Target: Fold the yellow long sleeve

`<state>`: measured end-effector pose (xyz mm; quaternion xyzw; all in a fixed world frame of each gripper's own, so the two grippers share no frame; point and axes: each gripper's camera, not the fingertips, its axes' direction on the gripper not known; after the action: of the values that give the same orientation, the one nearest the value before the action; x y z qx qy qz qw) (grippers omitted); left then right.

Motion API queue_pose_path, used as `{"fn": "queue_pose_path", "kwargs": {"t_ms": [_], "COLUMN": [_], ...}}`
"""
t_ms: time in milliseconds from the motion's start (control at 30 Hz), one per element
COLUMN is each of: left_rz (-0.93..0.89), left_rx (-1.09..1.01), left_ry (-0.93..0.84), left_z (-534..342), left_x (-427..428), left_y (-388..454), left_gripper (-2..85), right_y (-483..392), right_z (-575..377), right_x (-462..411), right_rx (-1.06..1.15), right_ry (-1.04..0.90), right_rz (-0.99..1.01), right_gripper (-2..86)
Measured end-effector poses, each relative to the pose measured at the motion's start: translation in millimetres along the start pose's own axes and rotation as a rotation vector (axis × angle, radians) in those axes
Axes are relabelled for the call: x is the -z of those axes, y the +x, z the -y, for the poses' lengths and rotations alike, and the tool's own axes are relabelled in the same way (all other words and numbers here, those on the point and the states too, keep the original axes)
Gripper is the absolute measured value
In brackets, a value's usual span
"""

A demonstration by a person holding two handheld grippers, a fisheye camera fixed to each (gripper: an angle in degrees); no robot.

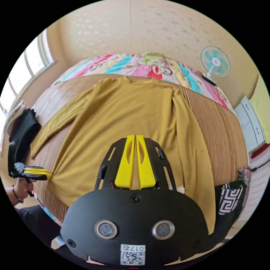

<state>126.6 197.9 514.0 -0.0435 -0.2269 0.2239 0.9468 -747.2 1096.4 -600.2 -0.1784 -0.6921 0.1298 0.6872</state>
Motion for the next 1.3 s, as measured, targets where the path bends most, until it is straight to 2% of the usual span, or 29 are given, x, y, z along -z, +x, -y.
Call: {"fn": "queue_pose_path", "kwargs": {"t_ms": [100,233,333,400,500,600,633,700,733,833,900,1067,1200,1233,1300], "left_rz": [-0.077,-0.029,0.155,0.345,0.475,0.629,0.615,0.558,0.555,0.502,0.366,0.400,0.549,0.538,0.362], "left_rx": [-0.008,0.086,0.147,0.180,0.189,0.282,0.284,0.287,0.289,0.403,0.459,0.618,0.525,0.501,0.481], "left_ry": [0.058,0.196,0.317,0.392,0.348,0.268,0.292,0.464,0.488,0.445,0.500,0.473,0.449,0.446,0.421], "left_z": [-8,-16,-21,-21,-12,-10,-14,-40,-46,-64,-88,-112,-112,-112,-108], "left_x": [29,66,91,100,95,83,86,106,111,119,121,112,96,95,97], "left_y": [-13,-31,-39,-43,-53,-64,-63,-58,-58,-75,-88,-92,-72,-70,-72], "left_gripper": [0.7,2.7,6.7,8.6,9.5,10.6,10.8,9.7,9.0,10.0,12.4,13.8,12.2,11.6,5.3], "right_y": [-27,-48,-57,-53,-30,-12,-14,-18,-20,-18,-15,-1,6,7,10], "right_z": [9,33,65,84,96,82,71,47,34,19,8,-15,-27,-31,-35], "right_x": [-15,-40,-63,-82,-112,-145,-161,-159,-157,-154,-151,-144,-140,-138,-136], "right_rx": [0.072,0.102,0.127,0.102,0.009,-0.070,-0.063,-0.042,-0.039,-0.059,-0.072,-0.078,-0.079,-0.076,-0.074], "right_ry": [-0.071,-0.070,-0.065,-0.072,-0.070,-0.123,-0.171,-0.087,-0.062,-0.061,-0.047,-0.039,-0.038,-0.037,-0.037], "right_rz": [0.042,0.138,0.173,0.187,0.251,0.288,0.283,0.238,0.212,0.181,0.177,0.189,0.188,0.183,0.178], "right_gripper": [2.3,4.9,7.0,7.6,7.9,8.2,8.3,8.3,8.2,8.1,8.0,7.9,7.8,7.8,7.8]}}
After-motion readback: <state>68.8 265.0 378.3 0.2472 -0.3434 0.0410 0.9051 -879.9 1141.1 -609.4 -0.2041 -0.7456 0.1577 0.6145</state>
